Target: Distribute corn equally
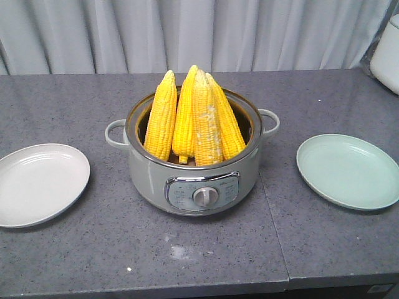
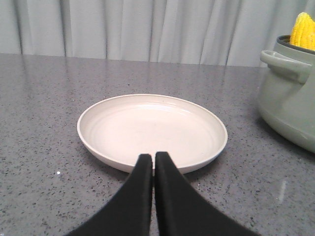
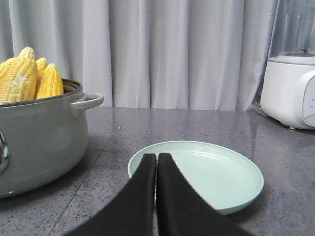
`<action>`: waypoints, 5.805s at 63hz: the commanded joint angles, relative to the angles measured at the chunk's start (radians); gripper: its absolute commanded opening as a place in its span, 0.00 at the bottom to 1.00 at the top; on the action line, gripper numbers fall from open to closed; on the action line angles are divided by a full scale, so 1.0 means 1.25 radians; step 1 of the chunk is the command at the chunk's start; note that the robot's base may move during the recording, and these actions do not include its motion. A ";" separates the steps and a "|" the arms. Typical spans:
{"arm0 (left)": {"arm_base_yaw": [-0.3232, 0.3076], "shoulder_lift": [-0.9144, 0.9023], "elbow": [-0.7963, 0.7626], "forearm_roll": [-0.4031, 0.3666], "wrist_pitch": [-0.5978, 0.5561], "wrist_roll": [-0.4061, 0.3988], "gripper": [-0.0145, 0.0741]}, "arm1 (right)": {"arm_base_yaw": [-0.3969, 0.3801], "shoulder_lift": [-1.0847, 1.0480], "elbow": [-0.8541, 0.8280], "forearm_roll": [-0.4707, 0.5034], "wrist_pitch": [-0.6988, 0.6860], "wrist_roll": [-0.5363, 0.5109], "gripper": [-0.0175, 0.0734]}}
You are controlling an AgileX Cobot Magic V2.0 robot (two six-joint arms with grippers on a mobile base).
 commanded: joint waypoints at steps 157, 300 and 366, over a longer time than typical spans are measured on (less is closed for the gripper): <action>0.000 -0.011 -0.018 -0.006 -0.056 -0.002 0.16 | -0.006 -0.007 0.015 -0.007 -0.065 -0.005 0.19; 0.000 0.200 -0.475 -0.012 0.122 -0.139 0.33 | -0.006 0.304 -0.438 0.288 0.111 -0.141 0.74; 0.000 0.658 -0.766 -0.489 0.177 0.332 0.67 | 0.061 1.074 -1.089 0.774 0.579 -0.658 0.78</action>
